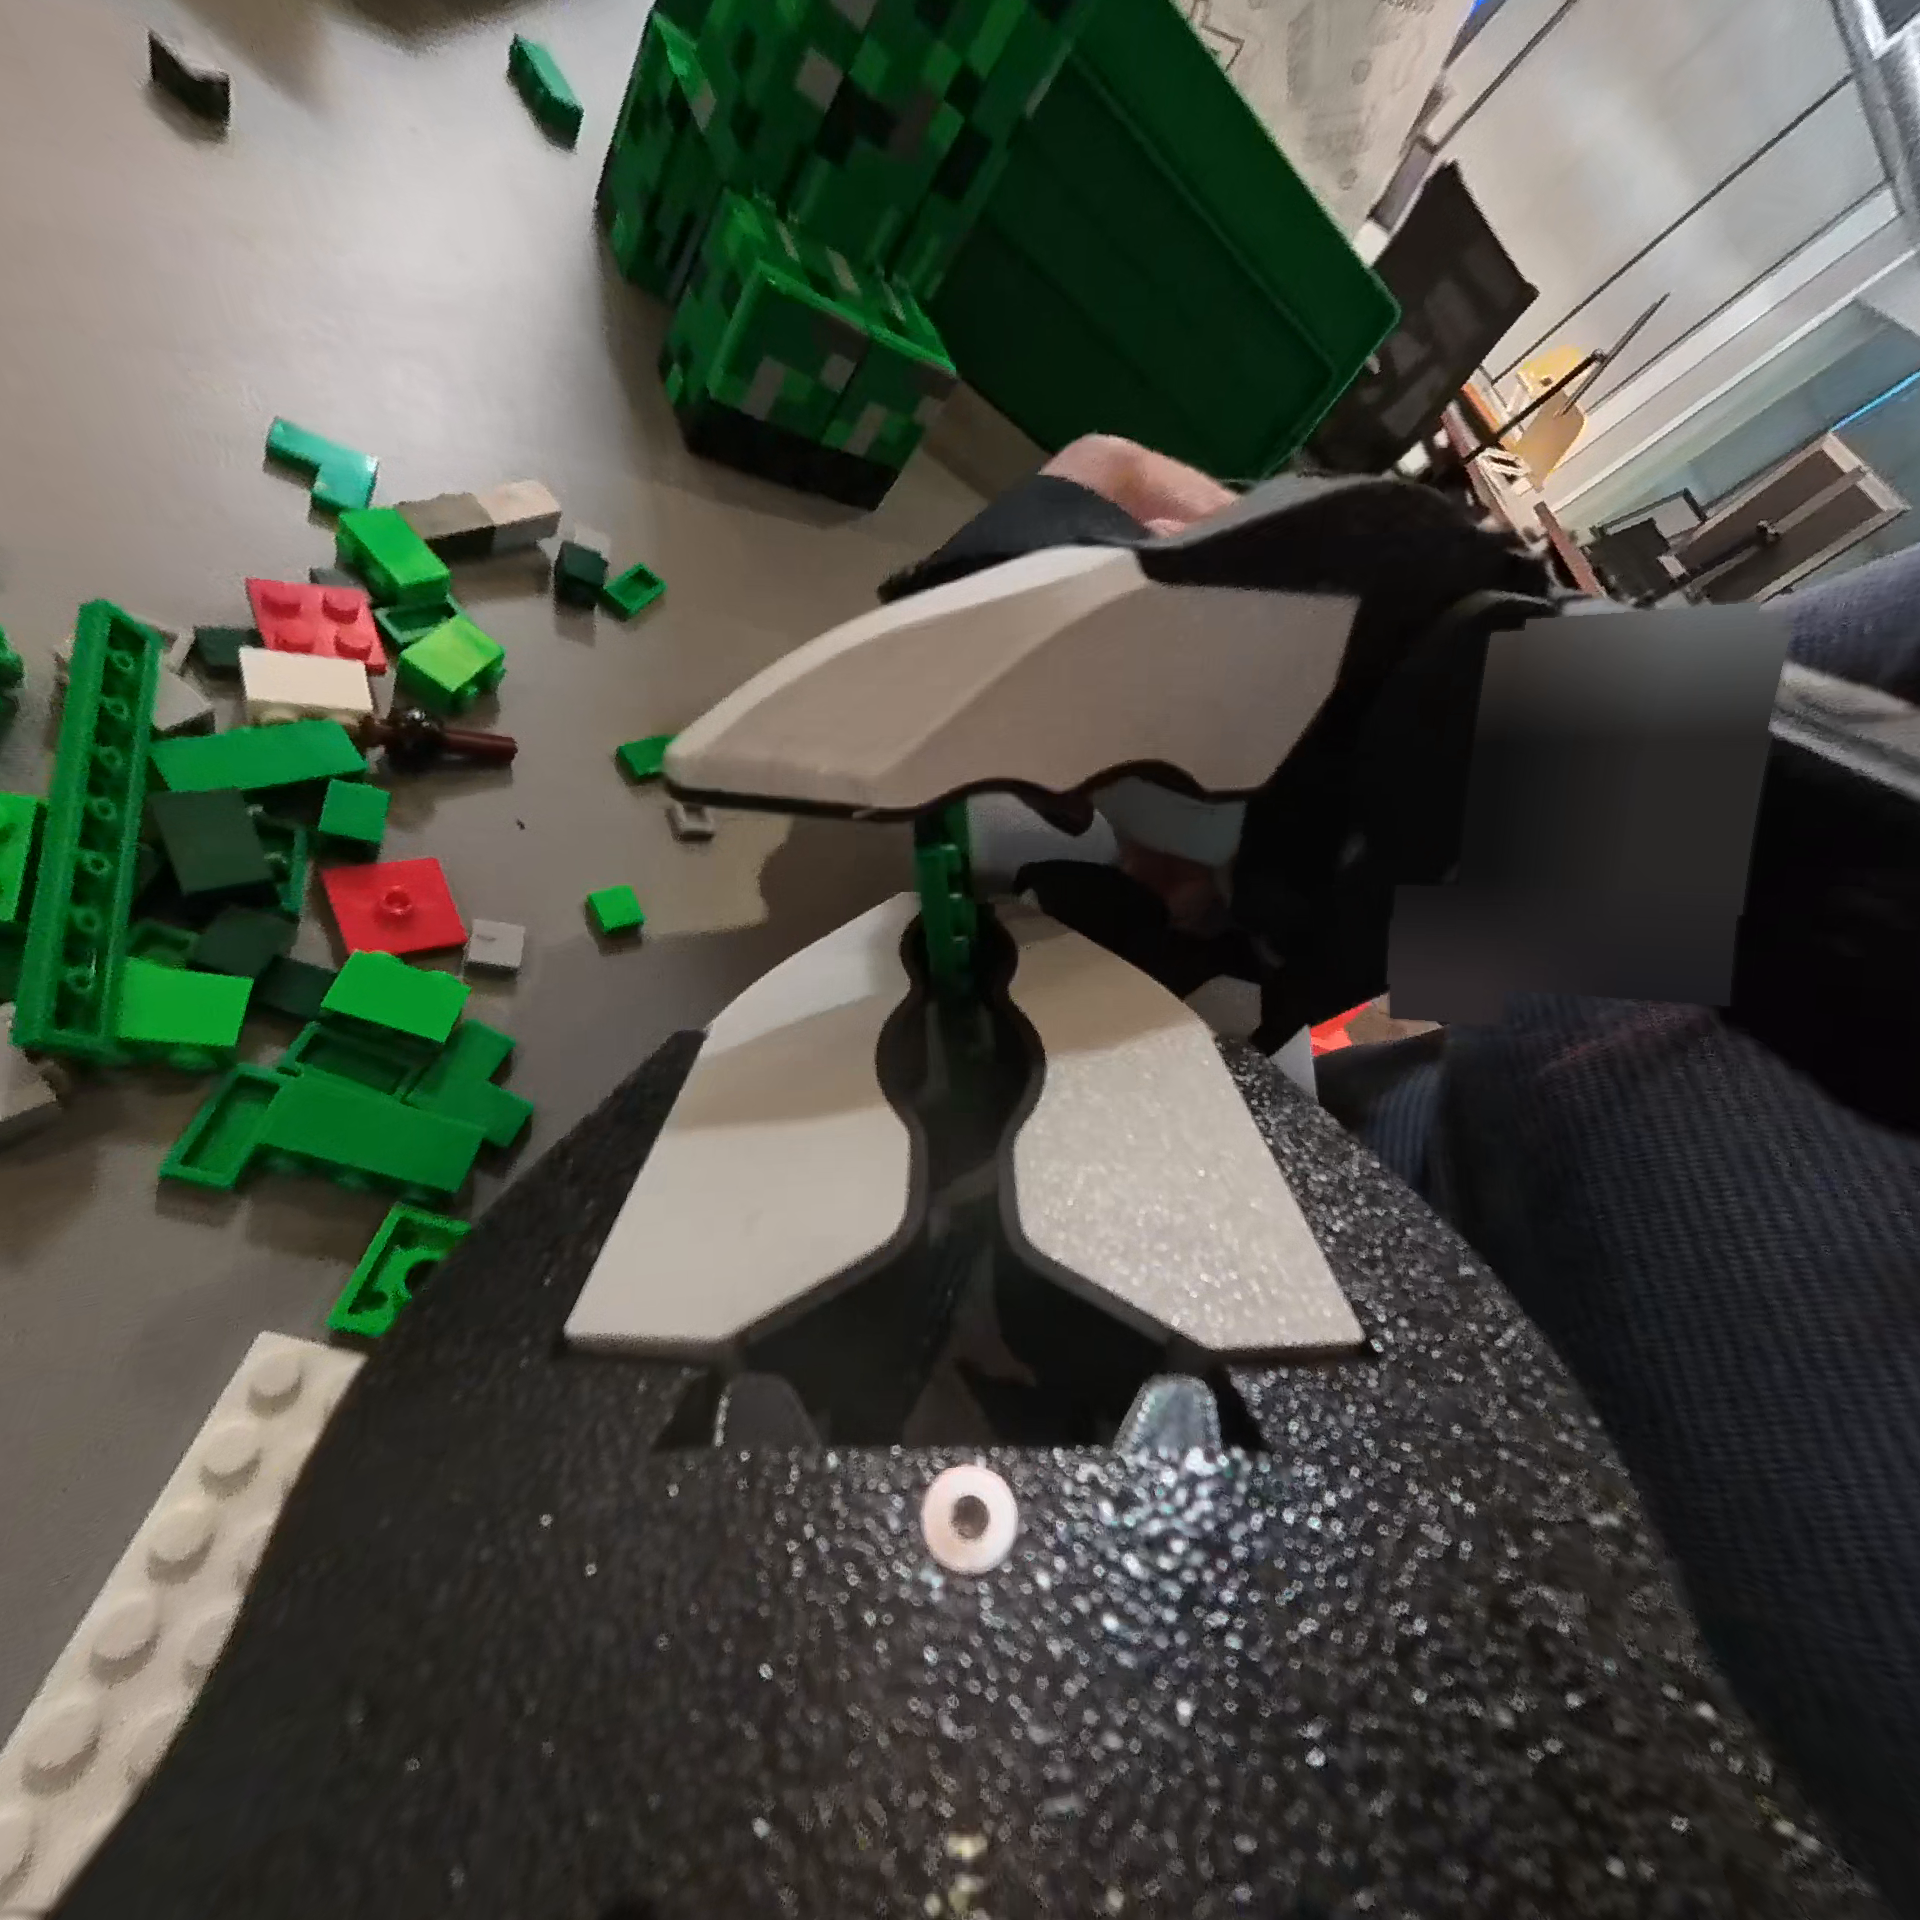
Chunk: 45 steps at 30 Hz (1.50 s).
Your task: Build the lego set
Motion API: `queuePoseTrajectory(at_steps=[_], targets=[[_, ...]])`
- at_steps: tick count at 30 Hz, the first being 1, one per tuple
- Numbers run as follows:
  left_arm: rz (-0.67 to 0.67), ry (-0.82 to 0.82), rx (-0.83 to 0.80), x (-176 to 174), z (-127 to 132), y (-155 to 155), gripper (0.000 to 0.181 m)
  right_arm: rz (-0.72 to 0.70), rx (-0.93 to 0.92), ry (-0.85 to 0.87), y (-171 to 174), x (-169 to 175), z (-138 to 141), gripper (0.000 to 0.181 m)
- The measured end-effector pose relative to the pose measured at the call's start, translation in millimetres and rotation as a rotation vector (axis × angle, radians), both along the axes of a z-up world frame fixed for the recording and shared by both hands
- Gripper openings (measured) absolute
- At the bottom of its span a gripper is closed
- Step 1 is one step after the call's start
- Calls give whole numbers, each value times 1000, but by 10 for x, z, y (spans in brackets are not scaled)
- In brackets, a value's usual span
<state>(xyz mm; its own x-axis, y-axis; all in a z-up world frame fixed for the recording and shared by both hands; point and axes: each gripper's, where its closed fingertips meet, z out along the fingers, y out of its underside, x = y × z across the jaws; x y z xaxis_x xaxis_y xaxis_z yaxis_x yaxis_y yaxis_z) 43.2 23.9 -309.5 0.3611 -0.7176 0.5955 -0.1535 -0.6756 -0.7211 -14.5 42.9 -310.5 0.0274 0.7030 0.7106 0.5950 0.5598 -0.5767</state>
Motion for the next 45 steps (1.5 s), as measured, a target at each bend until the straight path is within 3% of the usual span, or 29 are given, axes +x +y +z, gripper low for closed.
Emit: queuePoseTrajectory(at_steps=[5, 12, 16, 19, 26, 31, 36, 41, 45], targets=[[2, -91, 80, 23, 169, 24, 19, 16, -138, 116, -12, 4, 114, 80], [-8, -97, 241, 12, 216, 63, 16, 56, -221, 165, -62, 4, 149, 79], [34, -159, 95, 10, 235, 84, 7, 28, -138, 162, -23, 9, 180, 80], [56, -99, 38, -28, 106, 104, 6, -19, -86, 97, 10, -4, 129, 84], [96, 69, 74, -23, -3, 122, 6, -86, -56, 30, 74, 8, 98, 98], [180, -33, 46, -104, 70, 234, 6, -122, -20, 33, 160, 44, 145, 102], [245, -73, -21, -192, 29, 318, 6, -161, 131, -61, 237, 79, 103, 105], [257, -39, -8, -273, 26, 344, 6, -145, 143, -150, 299, 185, 13, 111], [164, -9, -36, -232, 40, 221, 6, -96, 169, -168, 311, 203, 18, 112]])
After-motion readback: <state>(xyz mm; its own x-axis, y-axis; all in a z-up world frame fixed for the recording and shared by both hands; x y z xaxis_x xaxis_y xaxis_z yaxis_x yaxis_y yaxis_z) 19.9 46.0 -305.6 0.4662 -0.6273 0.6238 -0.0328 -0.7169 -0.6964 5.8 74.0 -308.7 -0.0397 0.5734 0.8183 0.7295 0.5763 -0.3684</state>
